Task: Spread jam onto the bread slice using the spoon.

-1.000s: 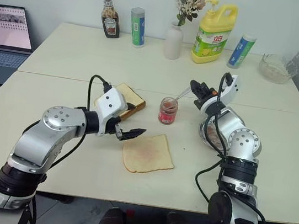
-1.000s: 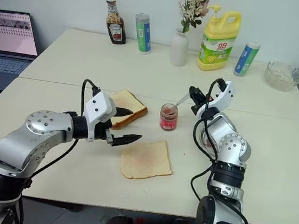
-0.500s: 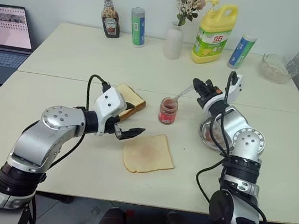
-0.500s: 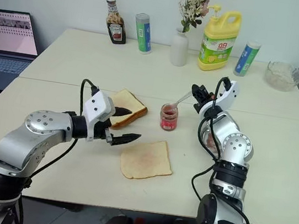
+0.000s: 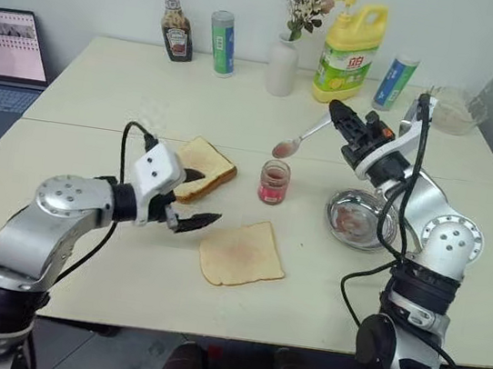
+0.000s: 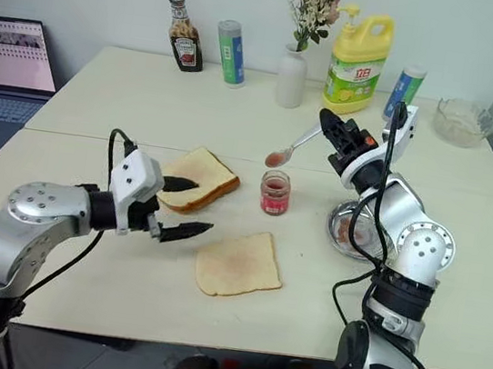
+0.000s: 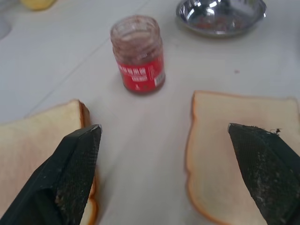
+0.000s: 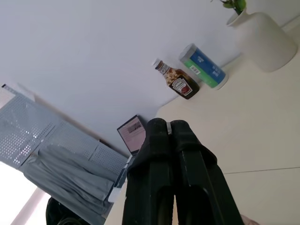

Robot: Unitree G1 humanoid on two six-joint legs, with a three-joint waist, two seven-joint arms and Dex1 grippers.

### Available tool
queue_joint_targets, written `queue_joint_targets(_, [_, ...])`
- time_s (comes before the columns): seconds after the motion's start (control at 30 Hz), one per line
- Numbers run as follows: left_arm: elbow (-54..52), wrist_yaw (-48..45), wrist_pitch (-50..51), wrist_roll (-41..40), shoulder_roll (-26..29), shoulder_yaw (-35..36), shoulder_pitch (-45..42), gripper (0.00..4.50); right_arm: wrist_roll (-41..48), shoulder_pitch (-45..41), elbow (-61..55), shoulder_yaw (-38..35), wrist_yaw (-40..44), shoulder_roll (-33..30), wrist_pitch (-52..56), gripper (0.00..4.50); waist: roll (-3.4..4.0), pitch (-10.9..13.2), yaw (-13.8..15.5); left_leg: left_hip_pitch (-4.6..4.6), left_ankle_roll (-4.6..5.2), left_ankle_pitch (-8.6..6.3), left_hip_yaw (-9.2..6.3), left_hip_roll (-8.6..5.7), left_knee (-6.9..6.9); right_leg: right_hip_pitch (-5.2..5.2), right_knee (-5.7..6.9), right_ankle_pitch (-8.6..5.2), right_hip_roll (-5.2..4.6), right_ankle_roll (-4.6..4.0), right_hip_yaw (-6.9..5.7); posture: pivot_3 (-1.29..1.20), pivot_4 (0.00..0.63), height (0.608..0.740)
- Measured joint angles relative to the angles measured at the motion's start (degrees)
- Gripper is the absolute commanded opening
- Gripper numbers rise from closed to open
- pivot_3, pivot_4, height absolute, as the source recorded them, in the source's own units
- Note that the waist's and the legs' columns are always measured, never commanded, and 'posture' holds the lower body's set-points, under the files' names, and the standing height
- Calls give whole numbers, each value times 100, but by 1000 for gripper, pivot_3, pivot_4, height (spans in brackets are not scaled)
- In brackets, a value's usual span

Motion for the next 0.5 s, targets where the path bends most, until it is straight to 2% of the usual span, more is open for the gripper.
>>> queue_joint_targets(0.23, [-513, -319, -185, -142, 301, 347, 950, 4500, -84, 772, -705, 1096, 287, -51, 102, 47, -1, -1, -54, 0, 0, 0, 5, -1, 0, -4, -1, -1, -3, 0, 3, 0, 150, 740])
queue_joint_targets(0.37, [-600, -446, -658, 138, 512, 436, 1632, 4500, -891, 1181, -795, 1979, 926, -294, -234, 47, 0, 0, -69, -2, 0, 0, 8, 0, 0, -11, 0, -4, -3, -4, 4, 0, 150, 740])
queue_joint_targets(0.5, [-669, -508, -1030, 364, 538, 438, 2045, 4500, -1838, 1243, -799, 2732, 1608, -575, -876, 47, -1, -1, -65, -3, 0, 0, 9, 0, 1, -13, 0, -5, -3, -4, 4, 0, 150, 740])
